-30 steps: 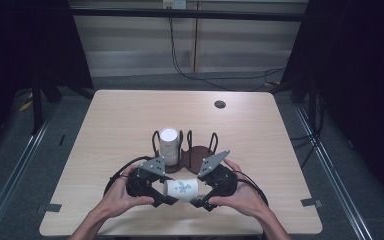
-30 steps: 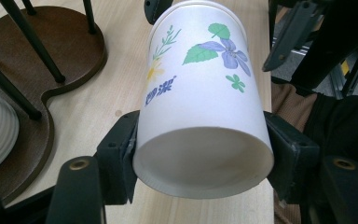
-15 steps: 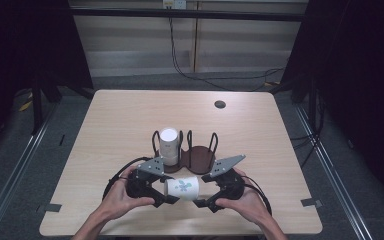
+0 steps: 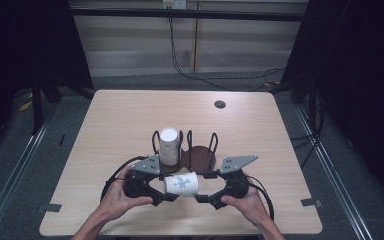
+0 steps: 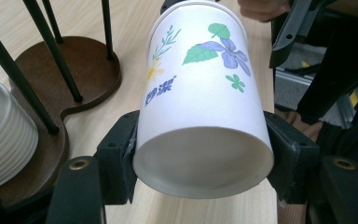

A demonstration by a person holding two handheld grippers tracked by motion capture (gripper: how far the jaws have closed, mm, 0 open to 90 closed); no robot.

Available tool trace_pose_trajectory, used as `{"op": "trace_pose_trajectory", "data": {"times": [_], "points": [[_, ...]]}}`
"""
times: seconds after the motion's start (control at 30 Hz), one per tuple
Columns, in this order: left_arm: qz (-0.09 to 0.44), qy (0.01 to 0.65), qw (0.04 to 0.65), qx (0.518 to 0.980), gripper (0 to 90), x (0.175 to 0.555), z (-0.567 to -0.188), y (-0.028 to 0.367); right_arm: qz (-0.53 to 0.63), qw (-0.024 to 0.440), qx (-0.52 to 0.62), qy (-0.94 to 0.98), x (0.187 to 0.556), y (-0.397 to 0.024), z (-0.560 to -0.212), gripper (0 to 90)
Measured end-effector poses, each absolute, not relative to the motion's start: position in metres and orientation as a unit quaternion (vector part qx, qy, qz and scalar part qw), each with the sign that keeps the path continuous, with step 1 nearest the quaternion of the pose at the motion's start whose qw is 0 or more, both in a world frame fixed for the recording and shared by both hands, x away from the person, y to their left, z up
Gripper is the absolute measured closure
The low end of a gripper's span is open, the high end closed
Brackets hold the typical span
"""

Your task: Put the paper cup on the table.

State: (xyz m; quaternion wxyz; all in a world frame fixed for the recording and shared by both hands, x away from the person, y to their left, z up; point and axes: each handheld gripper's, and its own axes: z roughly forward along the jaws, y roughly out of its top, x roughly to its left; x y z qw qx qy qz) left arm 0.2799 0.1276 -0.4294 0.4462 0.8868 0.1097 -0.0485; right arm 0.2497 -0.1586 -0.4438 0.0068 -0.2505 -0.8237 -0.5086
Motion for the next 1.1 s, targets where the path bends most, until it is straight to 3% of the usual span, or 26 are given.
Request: {"op": "trace_pose_trajectory", "data": {"times": [0.5, 1.1], "points": [[-0.059, 0.101, 0.486, 0.866, 36.4, 0.274, -0.423, 0.128, -0.560, 0.010, -0.236, -0.794, 0.248, -0.159, -0.440, 13.7], [-0.066, 0.089, 0.502, 0.858, 36.3, 0.272, -0.418, 0.126, -0.585, 0.045, -0.223, -0.779, 0.253, -0.149, -0.442, 15.0]]}}
